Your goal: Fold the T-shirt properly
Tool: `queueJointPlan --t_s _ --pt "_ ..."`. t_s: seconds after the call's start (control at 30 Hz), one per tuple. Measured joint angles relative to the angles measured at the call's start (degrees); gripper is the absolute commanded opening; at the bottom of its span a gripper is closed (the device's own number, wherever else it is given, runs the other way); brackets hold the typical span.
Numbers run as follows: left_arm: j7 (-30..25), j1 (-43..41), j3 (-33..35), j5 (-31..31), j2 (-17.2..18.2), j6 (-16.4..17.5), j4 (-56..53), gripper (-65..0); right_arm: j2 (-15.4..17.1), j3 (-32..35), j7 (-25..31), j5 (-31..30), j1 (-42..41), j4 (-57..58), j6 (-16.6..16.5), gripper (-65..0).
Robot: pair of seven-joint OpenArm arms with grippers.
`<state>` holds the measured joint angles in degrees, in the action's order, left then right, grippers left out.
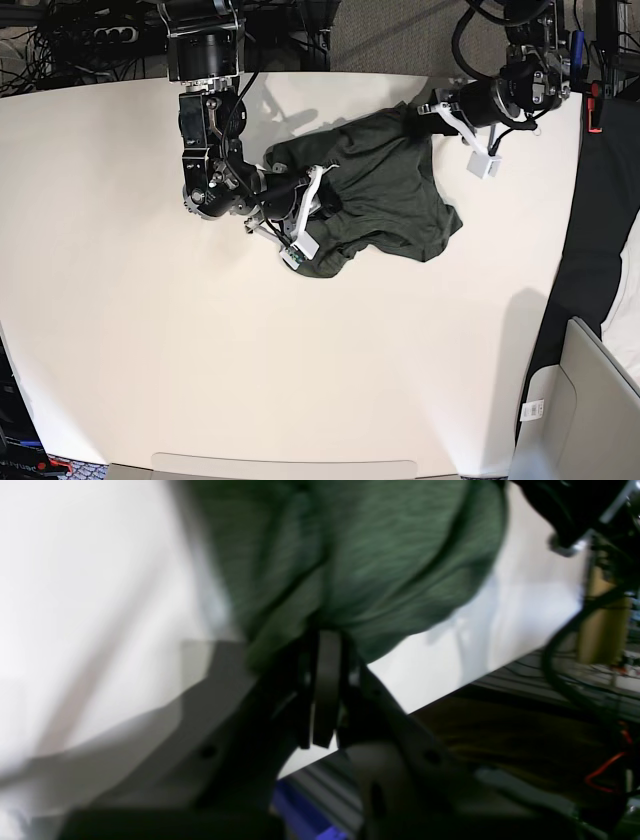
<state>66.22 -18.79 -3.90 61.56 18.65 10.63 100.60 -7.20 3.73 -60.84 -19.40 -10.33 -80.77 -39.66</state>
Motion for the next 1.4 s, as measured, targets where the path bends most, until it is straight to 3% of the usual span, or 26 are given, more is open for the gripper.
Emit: queueJointPlan --t_s 0.2,0.47,0.63,0.83,1.07,1.17,1.4 --pt "-1.6 -0.1 0.0 -2.5 0.4 -0.3 0.0 -64.3 -0.3 -0.3 0.5 2.8 0.0 -0.4 0.0 -61.2" --pt "-1.6 0.1 0.2 -2.9 -1.3 -0.4 0.0 -64.3 -0.2 -0.5 -0.6 -7.9 0.4 -7.1 0.0 -61.2" --pt "-1.8 3.3 0.2 -2.9 -1.3 -0.3 0.2 -64.3 -0.7 0.0 -2.5 -11.5 2.3 -7.1 0.0 -61.1" --pt "-1.3 2.0 -8.1 -3.4 2.4 -0.3 0.9 -64.3 -1.2 8.5 -6.7 -10.6 -0.7 -6.9 0.0 -61.0" --pt "-0.8 0.7 -18.0 -3.1 3.1 -0.2 0.9 -64.3 -1.2 16.6 -8.0 -10.7 -1.7 -6.2 0.0 -60.9" --pt "-0.9 0.7 -19.6 -2.9 3.1 -0.2 1.0 -64.3 -1.0 19.8 -10.8 -10.4 -2.4 -3.2 0.0 -60.9" --pt "-0.7 0.3 -20.0 -2.9 3.1 -0.2 0.9 -64.3 -1.2 22.2 -10.3 -11.3 -3.8 3.9 0.0 -60.9"
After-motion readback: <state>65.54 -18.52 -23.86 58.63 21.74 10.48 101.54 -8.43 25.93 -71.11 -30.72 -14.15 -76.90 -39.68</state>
